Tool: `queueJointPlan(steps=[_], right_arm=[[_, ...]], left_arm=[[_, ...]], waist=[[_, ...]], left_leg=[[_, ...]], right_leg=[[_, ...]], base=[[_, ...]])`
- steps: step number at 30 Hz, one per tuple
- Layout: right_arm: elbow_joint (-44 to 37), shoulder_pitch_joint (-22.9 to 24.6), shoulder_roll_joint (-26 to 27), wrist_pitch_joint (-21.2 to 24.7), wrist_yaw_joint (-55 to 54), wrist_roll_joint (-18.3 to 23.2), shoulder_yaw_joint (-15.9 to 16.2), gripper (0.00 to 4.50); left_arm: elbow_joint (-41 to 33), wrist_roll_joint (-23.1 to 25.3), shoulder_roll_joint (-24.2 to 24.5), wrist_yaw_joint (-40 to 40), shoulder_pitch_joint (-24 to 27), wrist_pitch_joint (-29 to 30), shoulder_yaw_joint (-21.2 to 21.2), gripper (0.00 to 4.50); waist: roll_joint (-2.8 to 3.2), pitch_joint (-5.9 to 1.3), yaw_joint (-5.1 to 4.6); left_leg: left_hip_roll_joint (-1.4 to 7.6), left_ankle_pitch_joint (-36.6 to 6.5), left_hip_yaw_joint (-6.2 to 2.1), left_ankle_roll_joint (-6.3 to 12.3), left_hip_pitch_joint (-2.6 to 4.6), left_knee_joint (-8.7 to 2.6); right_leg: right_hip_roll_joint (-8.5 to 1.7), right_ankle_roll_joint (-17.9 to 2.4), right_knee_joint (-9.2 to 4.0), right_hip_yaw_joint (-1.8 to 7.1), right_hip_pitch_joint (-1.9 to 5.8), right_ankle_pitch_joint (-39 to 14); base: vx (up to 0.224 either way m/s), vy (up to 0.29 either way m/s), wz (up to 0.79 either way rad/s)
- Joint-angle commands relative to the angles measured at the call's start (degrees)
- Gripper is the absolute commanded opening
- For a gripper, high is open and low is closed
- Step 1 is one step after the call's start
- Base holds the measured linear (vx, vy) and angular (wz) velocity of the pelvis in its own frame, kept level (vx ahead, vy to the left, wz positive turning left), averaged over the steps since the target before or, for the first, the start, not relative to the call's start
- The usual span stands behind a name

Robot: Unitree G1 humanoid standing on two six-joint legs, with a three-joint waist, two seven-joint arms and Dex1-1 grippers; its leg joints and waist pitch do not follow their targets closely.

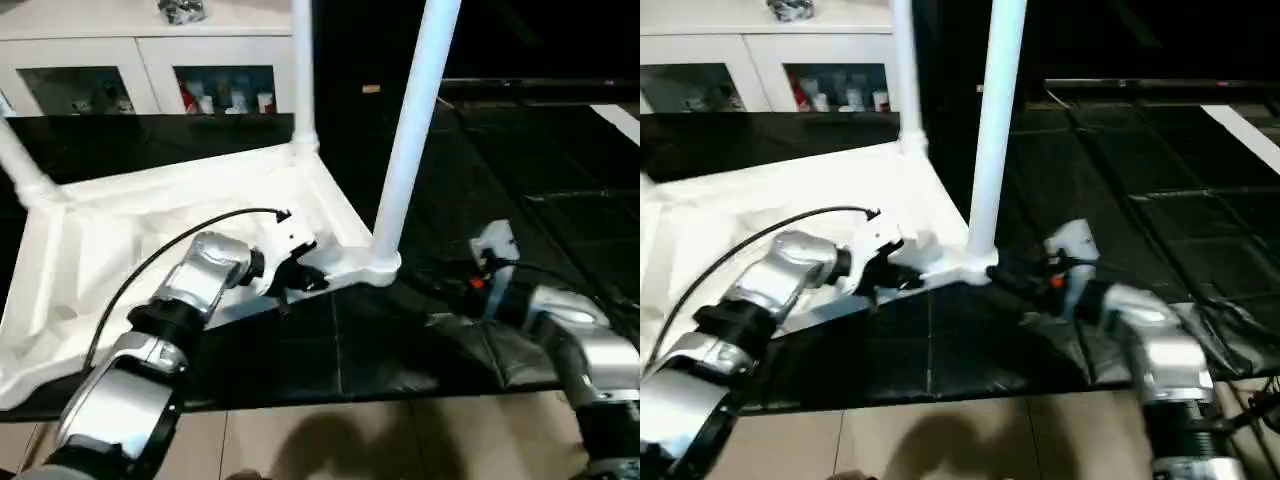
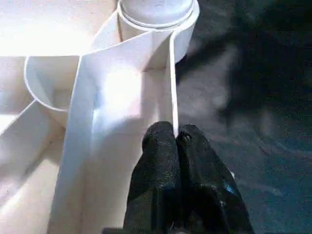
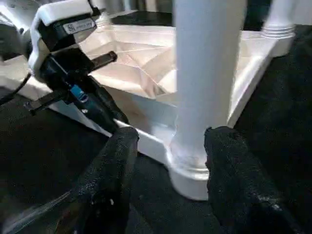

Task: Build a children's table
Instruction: Rotate leg to tighten

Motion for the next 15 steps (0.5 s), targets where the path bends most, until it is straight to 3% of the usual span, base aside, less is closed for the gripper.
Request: queueJointPlan(steps=[1, 5, 8, 12, 15], right_arm=[[0.8, -1.6, -2.2, -1.0, 3.5, 0.7, -0.2, 2.63], [0.6, -2.3, -4.4, -0.8, 7.6, 0.4, 2.1, 3.01], [0.1, -2.8, -5.5, -0.5, 11.1, -0.2, 4.9, 3.01], [1.7, -4.5, -4.5, -1.6, 13.0, -1.6, 7.8, 3.01], [2.4, -5.1, -4.3, -2.1, 13.4, -2.0, 8.4, 3.01]], left_arm=[[-3.2, -0.6, 1.1, -6.4, 0.1, -2.9, -2.3, 0.00], [-4.0, -0.4, 2.6, -10.7, 0.4, -4.6, -4.0, 0.00], [-3.6, 0.2, 3.1, -12.4, 0.2, -6.0, -4.9, 0.00], [-2.8, 0.8, 3.3, -12.7, -0.3, -7.1, -5.3, 0.00], [-2.5, 0.7, 3.3, -12.8, -0.5, -7.4, -5.4, 0.00]], waist=[[-0.56, -4.13, 0.16], [-0.52, -4.03, 0.77], [-0.43, -4.02, 0.99], [-0.67, -4.12, 1.10], [-0.64, -4.13, 1.10]], left_leg=[[1.53, -10.4, -0.18, 4.46, 0.81, -3.32], [1.55, -11.1, -0.14, 4.20, 0.92, -3.34], [1.71, -11.5, -0.08, 4.02, 1.17, -3.36], [1.62, -10.9, -0.19, 3.80, 0.82, -3.36], [1.58, -10.8, -0.17, 3.54, 0.86, -3.34]], right_leg=[[-3.96, -10.9, -4.35, 2.74, 3.46, -14.8], [-3.98, -10.4, -4.39, 2.68, 3.29, -16.5], [-4.00, -10.4, -4.49, 2.80, 3.13, -16.8], [-4.08, -10.7, -4.16, 2.73, 3.37, -15.7], [-4.08, -10.4, -4.24, 2.74, 3.34, -16.5]], base=[[0.000, 0.000, 0.00], [0.000, 0.000, 0.00], [0.000, 0.000, 0.00], [0.000, 0.000, 0.00], [0.000, 0.000, 0.00]])
